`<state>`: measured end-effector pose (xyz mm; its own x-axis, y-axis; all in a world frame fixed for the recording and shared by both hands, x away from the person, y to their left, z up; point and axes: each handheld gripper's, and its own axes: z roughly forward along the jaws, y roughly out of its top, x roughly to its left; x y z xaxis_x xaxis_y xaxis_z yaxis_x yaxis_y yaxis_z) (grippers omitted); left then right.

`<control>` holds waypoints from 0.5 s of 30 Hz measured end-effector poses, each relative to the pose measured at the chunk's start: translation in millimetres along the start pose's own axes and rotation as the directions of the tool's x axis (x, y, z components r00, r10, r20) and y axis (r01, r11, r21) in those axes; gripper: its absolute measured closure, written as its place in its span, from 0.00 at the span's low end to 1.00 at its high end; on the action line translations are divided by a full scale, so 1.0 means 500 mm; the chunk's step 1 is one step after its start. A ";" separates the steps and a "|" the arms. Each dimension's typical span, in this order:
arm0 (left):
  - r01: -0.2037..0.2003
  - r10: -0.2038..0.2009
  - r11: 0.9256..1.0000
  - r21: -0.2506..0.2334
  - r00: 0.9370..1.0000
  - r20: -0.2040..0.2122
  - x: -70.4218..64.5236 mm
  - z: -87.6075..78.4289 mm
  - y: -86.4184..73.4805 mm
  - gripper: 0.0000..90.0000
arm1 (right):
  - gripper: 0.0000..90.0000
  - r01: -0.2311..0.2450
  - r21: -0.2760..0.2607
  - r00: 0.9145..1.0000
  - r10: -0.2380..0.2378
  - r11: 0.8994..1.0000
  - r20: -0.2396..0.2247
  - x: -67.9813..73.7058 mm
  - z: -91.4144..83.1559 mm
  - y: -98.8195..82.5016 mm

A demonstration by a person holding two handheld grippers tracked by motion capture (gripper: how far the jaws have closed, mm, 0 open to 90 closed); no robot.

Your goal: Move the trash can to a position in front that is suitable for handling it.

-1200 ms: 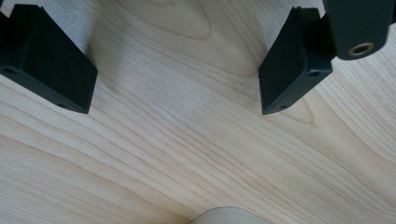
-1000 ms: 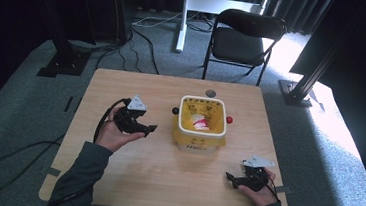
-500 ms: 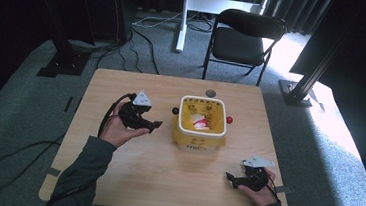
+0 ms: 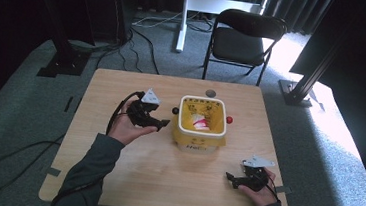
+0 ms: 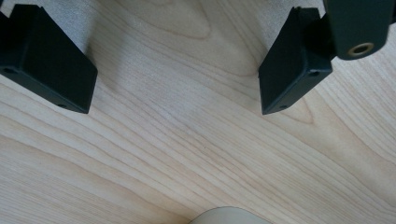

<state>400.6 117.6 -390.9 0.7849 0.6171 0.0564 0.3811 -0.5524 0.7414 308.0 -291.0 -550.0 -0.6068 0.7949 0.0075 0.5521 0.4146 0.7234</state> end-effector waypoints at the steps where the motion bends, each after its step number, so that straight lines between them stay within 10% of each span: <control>1: -0.002 0.002 1.000 0.002 1.000 0.000 0.000 0.001 0.002 0.30 | 0.12 0.000 0.000 1.000 0.000 1.000 0.000 0.000 0.000 0.000; 15: -0.001 0.001 1.000 0.010 1.000 0.009 -0.003 0.020 0.025 0.30 | 0.12 0.000 0.000 1.000 0.000 1.000 0.000 0.000 0.000 0.000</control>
<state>409.2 104.4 -388.7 0.7897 0.6114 0.0513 0.3848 -0.5587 0.7347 308.0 -291.0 -550.0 -0.6069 0.7948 0.0073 0.5518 0.4147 0.7235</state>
